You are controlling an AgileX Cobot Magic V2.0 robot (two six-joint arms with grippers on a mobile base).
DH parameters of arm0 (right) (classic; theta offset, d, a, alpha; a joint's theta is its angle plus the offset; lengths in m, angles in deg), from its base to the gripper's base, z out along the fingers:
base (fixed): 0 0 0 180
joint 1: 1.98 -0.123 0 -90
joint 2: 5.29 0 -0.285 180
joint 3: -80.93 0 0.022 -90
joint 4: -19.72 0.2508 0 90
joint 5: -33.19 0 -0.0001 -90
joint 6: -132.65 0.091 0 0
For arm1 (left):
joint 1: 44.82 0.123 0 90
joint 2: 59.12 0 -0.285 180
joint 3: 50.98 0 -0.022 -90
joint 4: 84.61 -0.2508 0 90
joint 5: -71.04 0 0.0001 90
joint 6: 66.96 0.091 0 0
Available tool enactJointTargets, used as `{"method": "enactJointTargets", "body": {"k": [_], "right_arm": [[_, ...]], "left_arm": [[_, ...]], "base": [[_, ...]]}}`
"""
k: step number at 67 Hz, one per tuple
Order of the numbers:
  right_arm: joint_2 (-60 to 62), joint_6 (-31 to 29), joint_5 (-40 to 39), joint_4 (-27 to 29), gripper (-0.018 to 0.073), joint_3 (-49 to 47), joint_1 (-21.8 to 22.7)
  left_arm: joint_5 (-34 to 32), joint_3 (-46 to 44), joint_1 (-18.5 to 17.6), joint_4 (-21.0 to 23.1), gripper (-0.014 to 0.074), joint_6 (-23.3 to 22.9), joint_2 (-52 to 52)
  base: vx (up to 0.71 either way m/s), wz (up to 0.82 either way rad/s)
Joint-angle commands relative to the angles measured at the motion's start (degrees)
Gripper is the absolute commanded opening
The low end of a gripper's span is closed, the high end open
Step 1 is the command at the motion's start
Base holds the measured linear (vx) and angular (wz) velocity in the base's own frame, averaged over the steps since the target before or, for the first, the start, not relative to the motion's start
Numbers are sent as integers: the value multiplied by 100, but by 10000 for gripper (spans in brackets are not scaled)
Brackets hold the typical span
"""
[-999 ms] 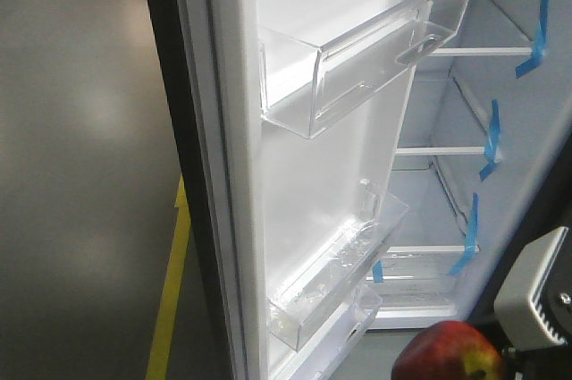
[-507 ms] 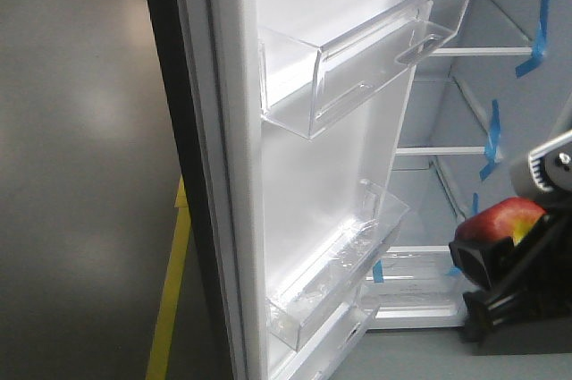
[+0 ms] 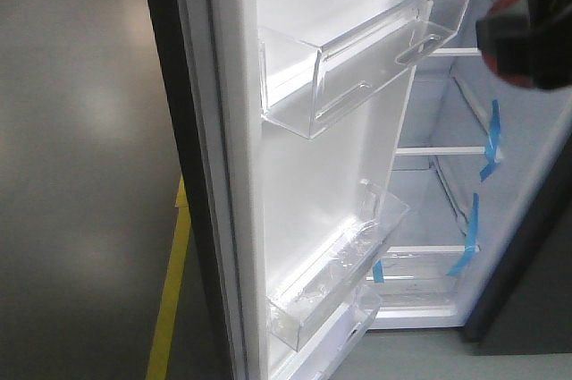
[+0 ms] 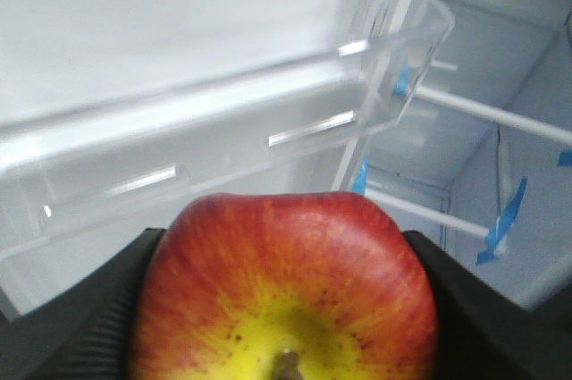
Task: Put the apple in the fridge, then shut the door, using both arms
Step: 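Raise the right gripper with the apple over the upper door bin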
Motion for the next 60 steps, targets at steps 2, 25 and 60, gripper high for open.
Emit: {"method": "enactJointTargets", "body": {"k": [2, 25, 60], "right_arm": [[-367, -292, -133, -230, 168, -1022, 13], [-1996, -762, 713, -250, 171, -3599, 37], [-3279, -2568, -125, 3679, 172, -4282, 2591]], "left_arm": [[-432, -92, 13, 19, -6, -49, 71], [-432, -92, 13, 19, -6, -49, 71], [-432, -92, 13, 19, -6, -49, 71]], "base": [[0, 0], [0, 0], [0, 0]]}}
